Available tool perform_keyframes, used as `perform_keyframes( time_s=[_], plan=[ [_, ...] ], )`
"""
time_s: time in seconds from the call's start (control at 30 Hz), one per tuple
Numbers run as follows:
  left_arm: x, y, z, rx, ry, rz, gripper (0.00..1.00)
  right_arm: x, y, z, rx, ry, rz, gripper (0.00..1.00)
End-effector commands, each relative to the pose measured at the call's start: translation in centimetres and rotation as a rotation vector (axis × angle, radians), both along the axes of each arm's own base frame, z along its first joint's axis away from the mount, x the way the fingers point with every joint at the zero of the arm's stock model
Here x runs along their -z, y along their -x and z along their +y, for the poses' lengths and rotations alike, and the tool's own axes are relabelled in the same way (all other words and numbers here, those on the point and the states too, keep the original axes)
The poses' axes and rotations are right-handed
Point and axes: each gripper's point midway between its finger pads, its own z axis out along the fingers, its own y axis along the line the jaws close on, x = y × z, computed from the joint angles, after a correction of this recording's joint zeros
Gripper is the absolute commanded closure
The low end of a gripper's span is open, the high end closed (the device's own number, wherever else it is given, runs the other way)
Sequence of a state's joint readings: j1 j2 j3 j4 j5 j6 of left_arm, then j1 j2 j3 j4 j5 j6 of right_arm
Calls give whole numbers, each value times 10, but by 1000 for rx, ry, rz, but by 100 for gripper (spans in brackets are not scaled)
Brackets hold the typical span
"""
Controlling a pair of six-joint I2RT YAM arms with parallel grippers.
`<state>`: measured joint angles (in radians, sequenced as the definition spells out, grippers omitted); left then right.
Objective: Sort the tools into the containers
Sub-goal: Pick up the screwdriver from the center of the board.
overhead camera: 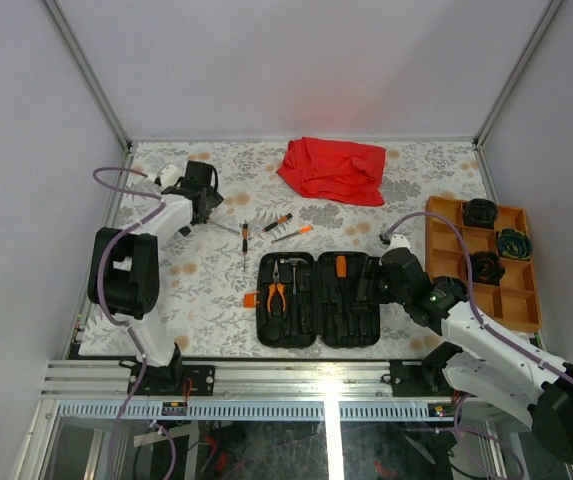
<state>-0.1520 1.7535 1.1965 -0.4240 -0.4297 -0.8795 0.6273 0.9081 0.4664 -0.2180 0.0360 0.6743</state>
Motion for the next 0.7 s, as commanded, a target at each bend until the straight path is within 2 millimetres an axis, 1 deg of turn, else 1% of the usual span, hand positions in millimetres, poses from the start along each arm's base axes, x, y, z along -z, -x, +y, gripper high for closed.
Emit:
perform_keyframes(
  time_s=[0.0, 0.17, 0.37, 0.53, 0.67],
  plan=[
    [4, -20, 7, 1, 8, -12, 7, -12, -7, 1, 13, -22, -50, 42],
    [19, -31, 15, -4, -4, 31, 9, -9, -5, -5, 13, 10, -43, 42],
    [41, -34, 22, -17, 7, 83, 11, -2, -1, -9, 13, 28, -27, 42],
    [54, -34, 25, -16, 24, 116, 16, 1, 0, -11, 19, 38, -25, 42],
    [59, -36, 29, -16, 21, 135, 21, 3, 0, -13, 20, 52, -22, 42]
  ],
)
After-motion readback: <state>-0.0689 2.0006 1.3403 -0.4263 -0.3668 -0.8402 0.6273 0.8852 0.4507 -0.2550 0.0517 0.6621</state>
